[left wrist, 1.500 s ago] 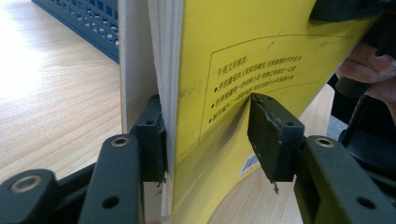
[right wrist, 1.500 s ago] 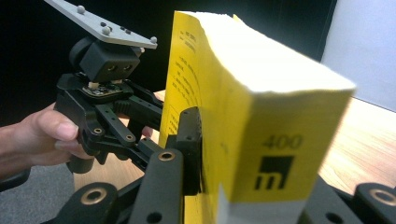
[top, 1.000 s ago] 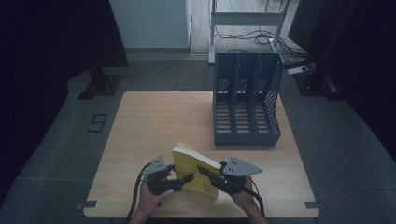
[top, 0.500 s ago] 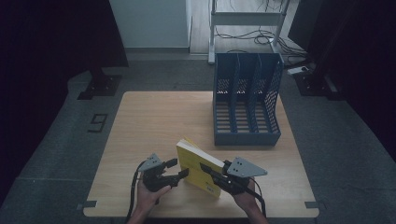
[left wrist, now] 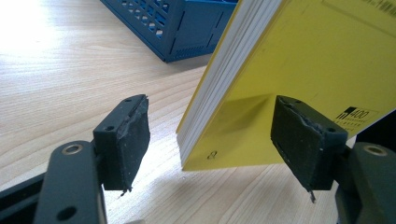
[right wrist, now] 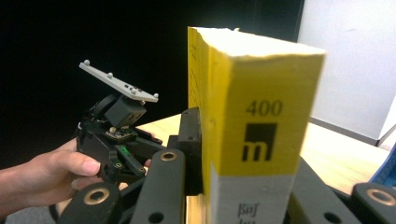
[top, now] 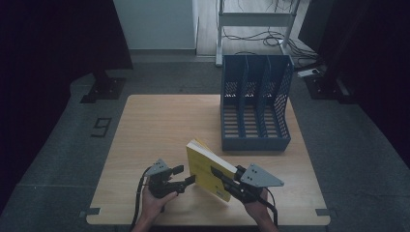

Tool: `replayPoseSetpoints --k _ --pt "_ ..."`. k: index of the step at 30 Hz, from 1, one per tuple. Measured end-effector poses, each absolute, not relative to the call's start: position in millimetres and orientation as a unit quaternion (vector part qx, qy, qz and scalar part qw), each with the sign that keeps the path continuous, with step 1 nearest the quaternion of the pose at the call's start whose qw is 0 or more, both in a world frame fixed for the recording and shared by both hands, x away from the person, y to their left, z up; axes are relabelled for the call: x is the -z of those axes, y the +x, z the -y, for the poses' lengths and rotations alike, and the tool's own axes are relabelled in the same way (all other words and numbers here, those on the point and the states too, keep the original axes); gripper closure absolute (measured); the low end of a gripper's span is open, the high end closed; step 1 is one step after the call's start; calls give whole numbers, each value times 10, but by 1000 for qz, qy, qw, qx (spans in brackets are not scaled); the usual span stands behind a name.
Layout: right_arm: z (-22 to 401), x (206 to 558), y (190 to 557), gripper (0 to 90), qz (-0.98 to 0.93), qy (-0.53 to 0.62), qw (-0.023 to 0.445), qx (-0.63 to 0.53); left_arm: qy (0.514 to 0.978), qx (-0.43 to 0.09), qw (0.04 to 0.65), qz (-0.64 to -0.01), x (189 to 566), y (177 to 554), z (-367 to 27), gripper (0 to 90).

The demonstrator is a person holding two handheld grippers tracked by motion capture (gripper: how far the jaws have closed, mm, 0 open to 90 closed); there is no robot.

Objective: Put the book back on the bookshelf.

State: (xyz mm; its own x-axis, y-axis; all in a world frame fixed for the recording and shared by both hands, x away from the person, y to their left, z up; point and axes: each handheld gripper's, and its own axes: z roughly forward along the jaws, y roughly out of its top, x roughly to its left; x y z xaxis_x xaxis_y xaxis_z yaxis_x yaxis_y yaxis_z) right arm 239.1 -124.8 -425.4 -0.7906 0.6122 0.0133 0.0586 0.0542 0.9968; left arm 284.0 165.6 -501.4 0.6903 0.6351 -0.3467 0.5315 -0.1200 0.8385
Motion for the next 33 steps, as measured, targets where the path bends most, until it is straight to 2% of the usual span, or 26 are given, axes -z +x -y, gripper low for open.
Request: replayPoseSetpoints --k 33 --pt "1324 4103 2404 749 -655 279 252 -655 734 -45 543 -405 4946 2838 -1771 292"
